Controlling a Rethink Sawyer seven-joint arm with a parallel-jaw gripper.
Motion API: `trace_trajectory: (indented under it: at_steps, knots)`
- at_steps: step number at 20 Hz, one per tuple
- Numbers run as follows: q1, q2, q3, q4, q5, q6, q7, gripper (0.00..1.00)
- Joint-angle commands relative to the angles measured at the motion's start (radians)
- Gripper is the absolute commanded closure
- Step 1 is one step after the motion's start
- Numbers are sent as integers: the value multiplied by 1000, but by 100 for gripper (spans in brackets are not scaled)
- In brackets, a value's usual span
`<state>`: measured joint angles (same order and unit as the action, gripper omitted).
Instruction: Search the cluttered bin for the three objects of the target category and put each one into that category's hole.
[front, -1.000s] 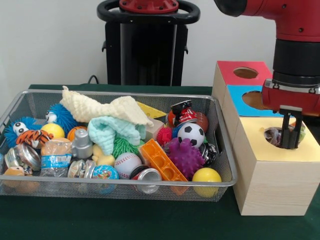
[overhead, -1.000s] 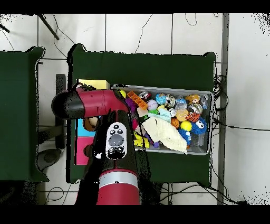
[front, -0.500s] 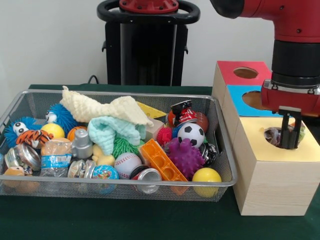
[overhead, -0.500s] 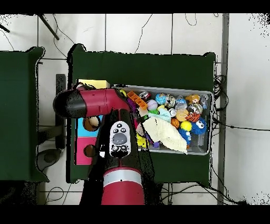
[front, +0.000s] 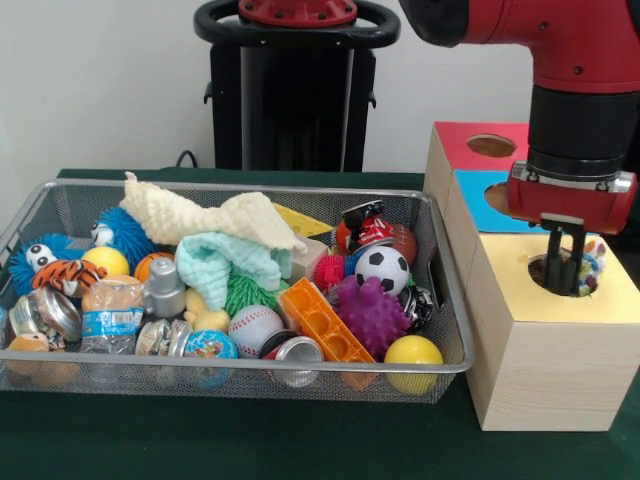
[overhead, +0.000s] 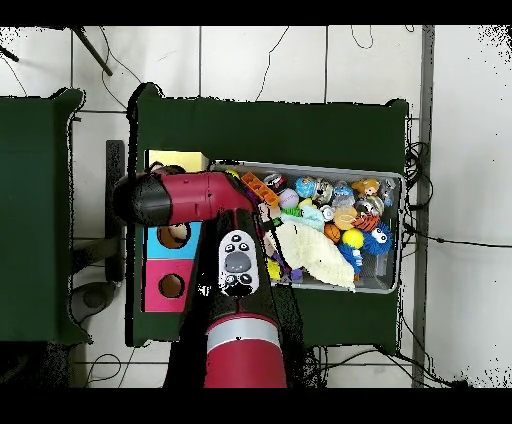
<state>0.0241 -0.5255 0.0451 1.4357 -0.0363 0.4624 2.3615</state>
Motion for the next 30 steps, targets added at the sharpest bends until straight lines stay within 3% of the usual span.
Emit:
trace_trajectory:
  at_steps: [1,6,11,18,23,30]
  knots:
    - [-33,57,104,237,-99,80,-122,100]
    - [-35,60,129,342,-109,-8,-81,100]
    - [-27,103,132,379,-134,-102,-55,100]
    - [28,154,65,324,-161,-166,-20,100]
    - [95,201,-5,260,-135,-215,44,100]
    - [156,283,-68,180,-85,-364,104,100]
